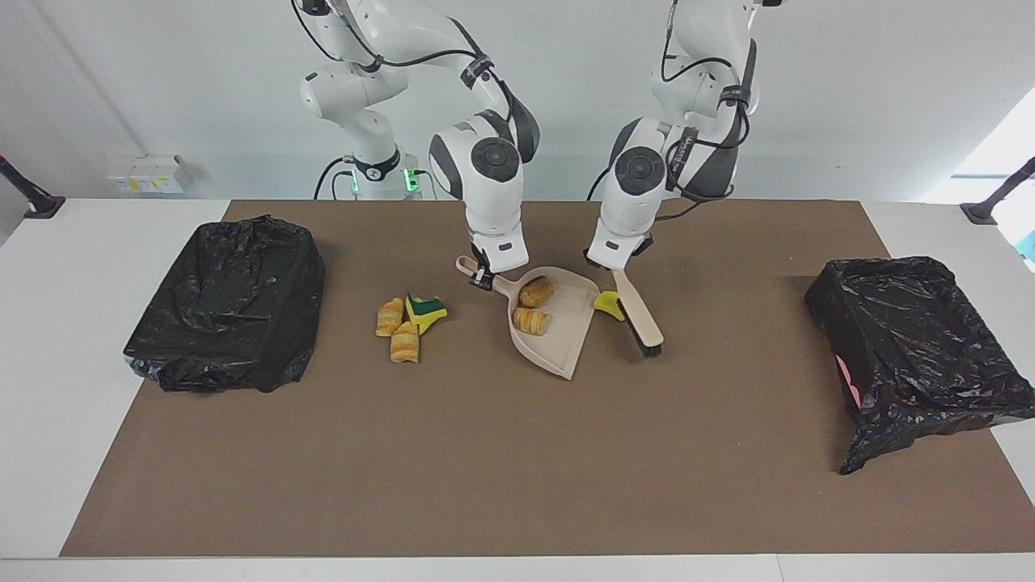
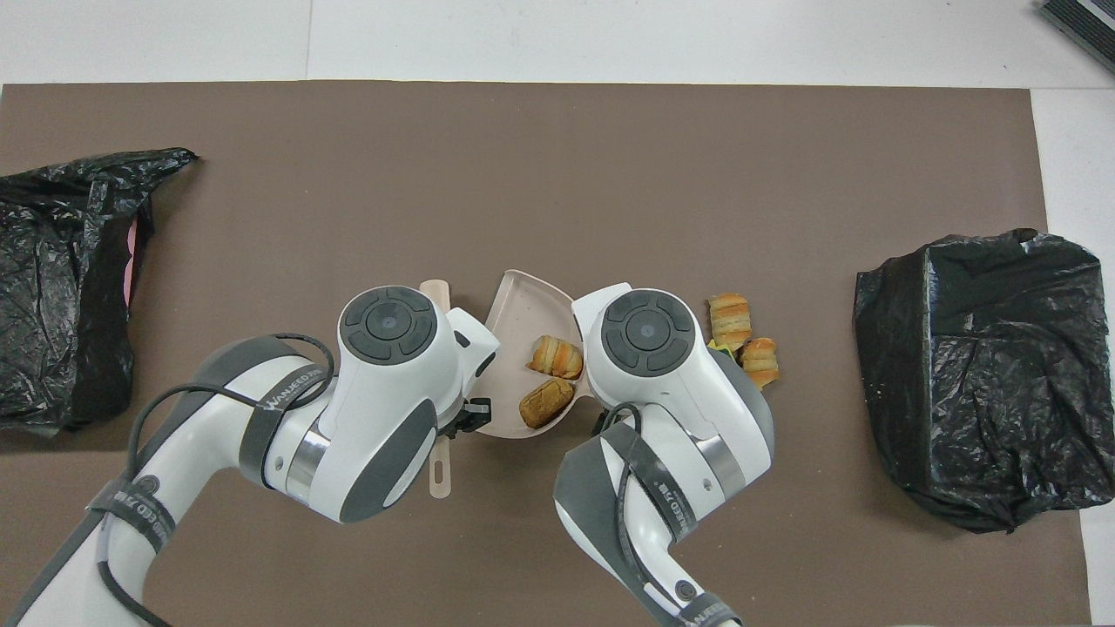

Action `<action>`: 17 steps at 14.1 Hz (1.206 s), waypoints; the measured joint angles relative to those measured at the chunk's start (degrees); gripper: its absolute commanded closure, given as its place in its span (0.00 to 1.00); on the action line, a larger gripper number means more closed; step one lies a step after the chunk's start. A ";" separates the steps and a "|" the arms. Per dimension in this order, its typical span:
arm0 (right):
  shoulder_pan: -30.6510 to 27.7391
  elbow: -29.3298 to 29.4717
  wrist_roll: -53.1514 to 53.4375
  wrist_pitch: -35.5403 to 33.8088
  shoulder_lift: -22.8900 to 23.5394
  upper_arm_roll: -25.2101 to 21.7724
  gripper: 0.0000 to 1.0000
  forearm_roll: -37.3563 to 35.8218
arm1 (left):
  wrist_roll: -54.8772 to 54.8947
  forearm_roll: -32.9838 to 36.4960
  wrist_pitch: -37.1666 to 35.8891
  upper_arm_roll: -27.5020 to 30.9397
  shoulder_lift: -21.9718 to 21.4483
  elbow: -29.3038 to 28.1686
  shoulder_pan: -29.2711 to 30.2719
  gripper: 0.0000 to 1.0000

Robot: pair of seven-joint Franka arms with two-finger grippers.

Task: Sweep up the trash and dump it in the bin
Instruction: 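Sweep the sponge pieces with the left gripper's brush into the dustpan, then carry the dustpan with the right gripper over the black bag and tip it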

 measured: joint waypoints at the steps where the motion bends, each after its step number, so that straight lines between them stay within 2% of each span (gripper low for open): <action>1: 0.00 0.00 0.00 0.00 0.00 0.00 1.00 0.00 | -0.17 0.10 -1.38 0.07 -0.12 -0.55 1.78 1.00; 3: 0.00 0.00 0.00 0.00 0.00 0.00 1.00 0.00 | 2.66 0.28 -1.91 0.17 -1.27 -3.55 4.69 1.00; 7: 0.00 0.00 0.00 0.00 0.00 0.00 1.00 0.00 | 12.22 0.22 4.06 -0.80 -6.66 -13.38 5.13 1.00; 11: 0.00 0.00 0.00 0.01 0.00 0.00 1.00 0.00 | 24.15 -5.52 4.67 -1.53 -8.32 -14.78 3.61 1.00; 15: 0.00 0.00 0.00 0.01 0.00 -0.01 1.00 -0.01 | 25.46 -9.87 8.45 -1.85 -8.37 -14.81 -5.29 1.00; 17: 0.00 0.00 0.00 0.01 0.01 -0.01 1.00 -0.01 | 25.24 -9.91 8.83 -1.73 -8.37 -14.81 -6.68 1.00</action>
